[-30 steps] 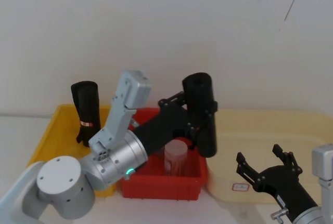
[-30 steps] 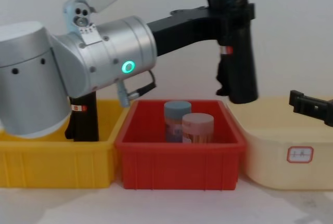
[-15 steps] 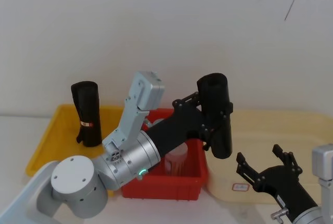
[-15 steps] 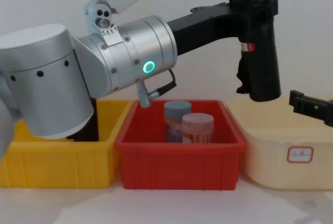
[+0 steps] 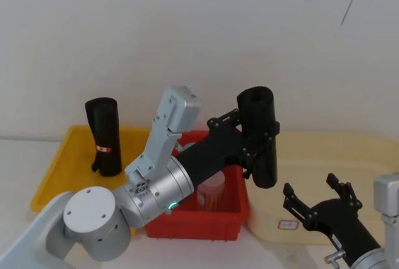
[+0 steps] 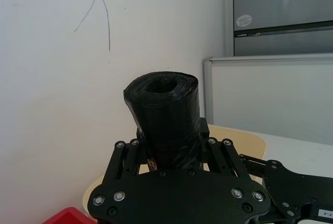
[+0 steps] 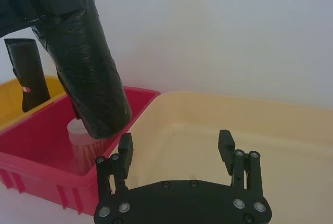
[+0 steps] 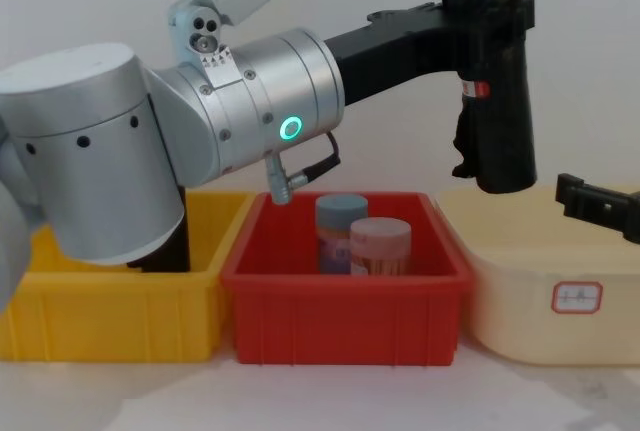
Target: Pick up the garbage bag with the one hand and transfer it to the other hand.
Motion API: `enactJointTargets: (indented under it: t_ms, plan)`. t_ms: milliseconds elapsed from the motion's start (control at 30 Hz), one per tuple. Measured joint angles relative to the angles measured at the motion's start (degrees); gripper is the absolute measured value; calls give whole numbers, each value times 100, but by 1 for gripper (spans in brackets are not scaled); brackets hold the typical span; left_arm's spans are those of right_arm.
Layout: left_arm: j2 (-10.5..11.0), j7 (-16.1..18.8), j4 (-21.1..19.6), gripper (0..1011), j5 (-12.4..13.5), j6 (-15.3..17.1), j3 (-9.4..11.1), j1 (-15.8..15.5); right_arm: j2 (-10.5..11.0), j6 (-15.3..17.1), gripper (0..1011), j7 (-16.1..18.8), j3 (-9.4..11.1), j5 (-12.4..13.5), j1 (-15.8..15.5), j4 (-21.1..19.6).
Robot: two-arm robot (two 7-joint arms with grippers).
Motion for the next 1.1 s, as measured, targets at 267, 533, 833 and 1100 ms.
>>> enactJointTargets:
  t_ms: [267,533,833,1100]
  plan:
    - [18,46,-8,516,15,-13,23,-13,71,24,1000,98,-34,-38,0,-64]
    - [26,67,-12,516,23,-18,34,-17,240,76,999,404,-155,-134,39,-210]
    - [30,81,-16,516,28,-21,40,-20,391,158,999,788,-360,-251,186,-378]
    - [34,86,-16,516,32,-22,44,-24,413,210,999,1014,-504,-367,364,-441]
